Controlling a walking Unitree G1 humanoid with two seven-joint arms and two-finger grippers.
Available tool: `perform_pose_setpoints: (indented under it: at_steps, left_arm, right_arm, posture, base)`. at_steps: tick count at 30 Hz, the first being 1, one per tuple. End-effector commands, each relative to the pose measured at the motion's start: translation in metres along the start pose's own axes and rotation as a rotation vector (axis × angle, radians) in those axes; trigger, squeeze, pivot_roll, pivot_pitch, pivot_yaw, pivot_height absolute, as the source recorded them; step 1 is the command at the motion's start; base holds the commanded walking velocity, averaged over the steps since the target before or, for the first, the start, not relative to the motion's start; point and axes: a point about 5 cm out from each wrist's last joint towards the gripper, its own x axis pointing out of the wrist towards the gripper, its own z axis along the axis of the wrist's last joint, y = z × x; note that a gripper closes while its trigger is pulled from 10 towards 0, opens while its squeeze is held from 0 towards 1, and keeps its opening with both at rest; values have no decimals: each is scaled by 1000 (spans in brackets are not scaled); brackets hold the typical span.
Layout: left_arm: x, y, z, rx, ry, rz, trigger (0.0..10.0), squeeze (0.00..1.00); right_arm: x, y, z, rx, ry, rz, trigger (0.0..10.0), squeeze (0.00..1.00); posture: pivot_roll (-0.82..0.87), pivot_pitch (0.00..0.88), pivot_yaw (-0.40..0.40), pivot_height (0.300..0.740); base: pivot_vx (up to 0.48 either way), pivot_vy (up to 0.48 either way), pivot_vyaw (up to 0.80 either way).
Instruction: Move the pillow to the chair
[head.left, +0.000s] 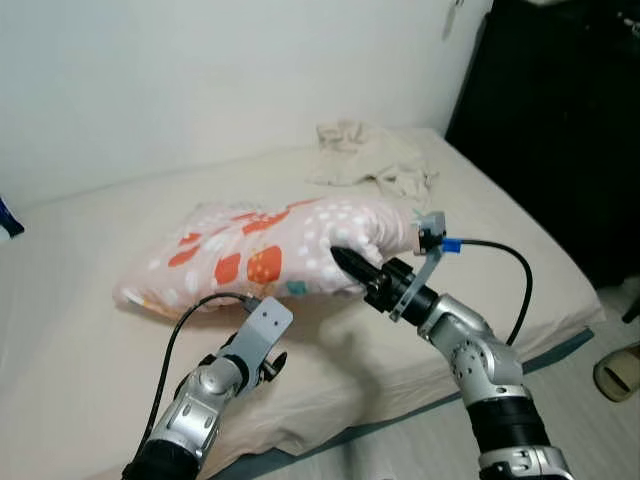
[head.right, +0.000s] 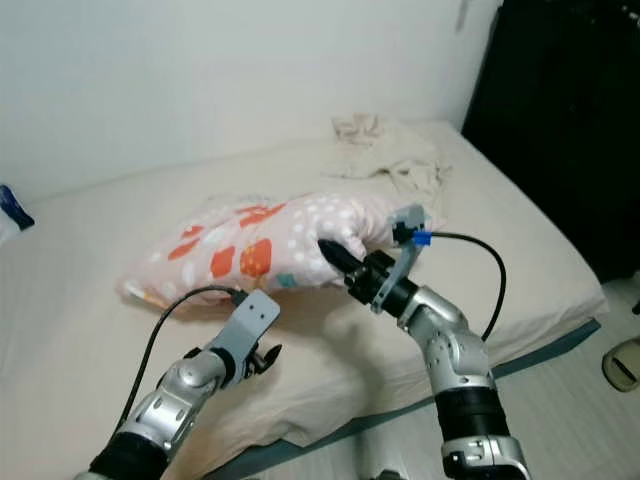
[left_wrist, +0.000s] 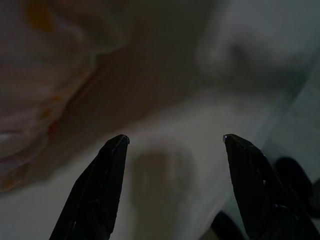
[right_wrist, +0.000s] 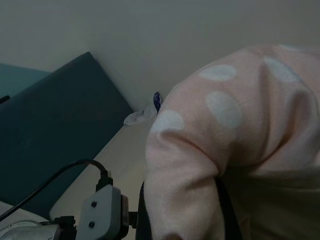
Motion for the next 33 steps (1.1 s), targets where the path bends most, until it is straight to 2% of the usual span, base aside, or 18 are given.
perform_pose_setpoints:
  at_steps: [1, 9, 12, 15, 16, 17, 20, 24, 27, 29, 31, 32, 33]
  left_arm:
    - [0, -1, -5, -25, 11, 16, 10000, 0]
    - [4, 4, 12, -79, -85, 97, 10000, 0]
    - [4, 10, 21, -94, -139, 148, 10000, 0]
    - [3, 21, 29, -108, -192, 217, 10000, 0]
    - [1, 26, 30, -121, -216, 242, 10000, 0]
    - [1, 26, 30, -121, -216, 242, 10000, 0]
    - [-3, 34, 30, -128, -250, 273, 10000, 0]
    - [-6, 38, 31, -132, -292, 271, 10000, 0]
    - [-8, 29, 39, -165, -377, 172, 10000, 0]
    - [-9, 22, 41, -203, -413, 125, 10000, 0]
    - [-8, 21, 40, -251, -418, 118, 10000, 0]
    - [-6, 24, 34, -302, -388, 136, 10000, 31]
    - [-5, 25, 32, -314, -375, 145, 10000, 31]
  right_arm:
    - [3, 7, 7, -12, -24, 63, 10000, 0]
    - [-4, 11, 29, -58, -32, 144, 10000, 0]
    - [-12, 15, 44, -109, -17, 213, 10000, 0]
    - [-29, 22, 56, -140, 24, 307, 10000, 0]
    - [-41, 27, 57, -148, 63, 358, 10000, 0]
    - [-41, 27, 57, -148, 63, 358, 10000, 0]
    - [-59, 32, 56, -142, 109, 397, 10000, 0]
    - [-74, 42, 52, -128, 142, 437, 10000, 0]
    - [-79, 55, 49, -111, 149, 472, 10000, 0]
    - [-79, 58, 46, -104, 157, 469, 10000, 0]
    - [-80, 59, 43, -96, 164, 463, 10000, 0]
    - [-81, 60, 39, -88, 179, 454, 10000, 0]
    - [-81, 60, 38, -85, 184, 451, 10000, 0]
  posture:
    - [-6, 77, 16, 740]
    - [-15, 58, 13, 740]
    - [-19, 54, 13, 740]
    - [-23, 50, 9, 740]
    - [-23, 51, 6, 740]
    - [-23, 51, 6, 740]
    - [-28, 55, 7, 740]
    - [-36, 60, 13, 740]
    - [-44, 63, 19, 740]
    - [-50, 62, 25, 740]
    - [-54, 63, 30, 740]
    - [-57, 63, 34, 740]
    - [-57, 63, 34, 740]
  base:
    - [0, 0, 0]
    - [0, 0, 0]
    - [0, 0, 0]
    - [0, 0, 0]
    - [0, 0, 0]
    - [0, 0, 0]
    - [0, 0, 0]
    - [0, 0, 0]
    - [0, 0, 0]
    - [0, 0, 0]
    - [0, 0, 0]
    - [0, 0, 0]
    - [0, 0, 0]
